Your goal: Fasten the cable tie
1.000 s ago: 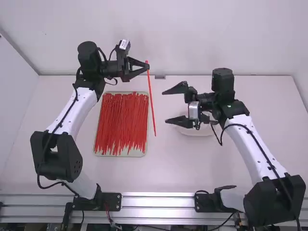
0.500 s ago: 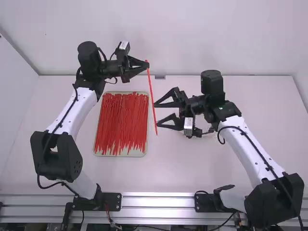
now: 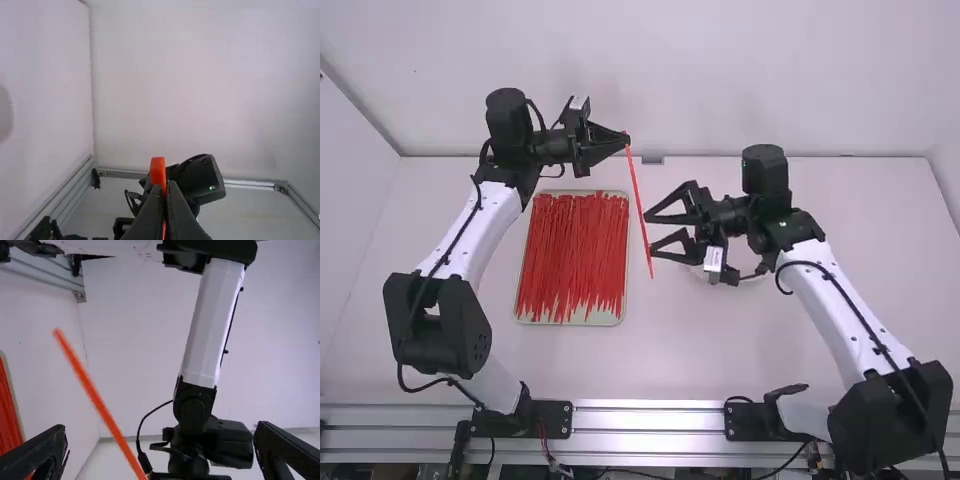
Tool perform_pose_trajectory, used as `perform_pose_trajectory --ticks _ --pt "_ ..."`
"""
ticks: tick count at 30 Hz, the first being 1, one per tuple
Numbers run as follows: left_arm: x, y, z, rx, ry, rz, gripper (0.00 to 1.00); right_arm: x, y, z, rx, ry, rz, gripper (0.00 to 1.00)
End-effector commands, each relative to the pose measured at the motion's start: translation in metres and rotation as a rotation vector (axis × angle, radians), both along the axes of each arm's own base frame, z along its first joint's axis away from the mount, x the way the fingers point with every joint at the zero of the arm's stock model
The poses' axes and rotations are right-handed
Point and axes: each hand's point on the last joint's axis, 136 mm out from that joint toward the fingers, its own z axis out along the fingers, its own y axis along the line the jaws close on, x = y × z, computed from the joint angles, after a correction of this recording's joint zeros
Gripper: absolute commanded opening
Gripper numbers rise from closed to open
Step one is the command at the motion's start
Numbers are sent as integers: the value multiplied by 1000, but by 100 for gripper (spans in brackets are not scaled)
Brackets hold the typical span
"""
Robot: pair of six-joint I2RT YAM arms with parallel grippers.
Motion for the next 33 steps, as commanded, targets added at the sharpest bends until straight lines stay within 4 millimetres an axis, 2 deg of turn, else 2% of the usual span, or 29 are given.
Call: perform_pose_trajectory --ticks 1,3,4,6,7,8,10,11,14,20,23,24,25,33 --pt "-2 -3 10 2 -45 -6 2 1 -1 8 11 -31 0 99" --pt "-2 -4 10 2 -43 -4 2 0 0 8 11 -32 4 99" --pt "-2 -4 8 4 -34 -1 2 -2 1 8 12 -32 9 94" --pt "0 -1 6 5 -14 9 2 -5 5 8 10 -29 22 76" --pt "0 -1 6 5 -14 9 2 -5 5 8 10 -29 24 73" --pt "-1 -3 6 7 -25 5 2 -7 6 8 11 -29 28 66" --pt "-2 -5 6 10 -37 0 2 -6 6 8 11 -28 28 59" --pt "-2 -5 6 10 -36 0 2 -6 5 8 11 -27 27 59" --pt "0 -5 5 11 -33 10 2 -8 7 9 10 -19 37 48" --pt "0 -5 5 13 -40 10 2 -10 8 8 7 -10 43 34" --pt "0 -5 5 13 -41 9 2 -11 8 7 3 4 44 16" --pt "0 -5 5 13 -40 9 2 -11 8 6 0 9 43 6" --pt "0 -5 5 14 -42 9 2 -11 8 6 0 11 44 0" --pt "-1 -5 5 25 -94 4 2 -11 9 7 -27 98 41 0"
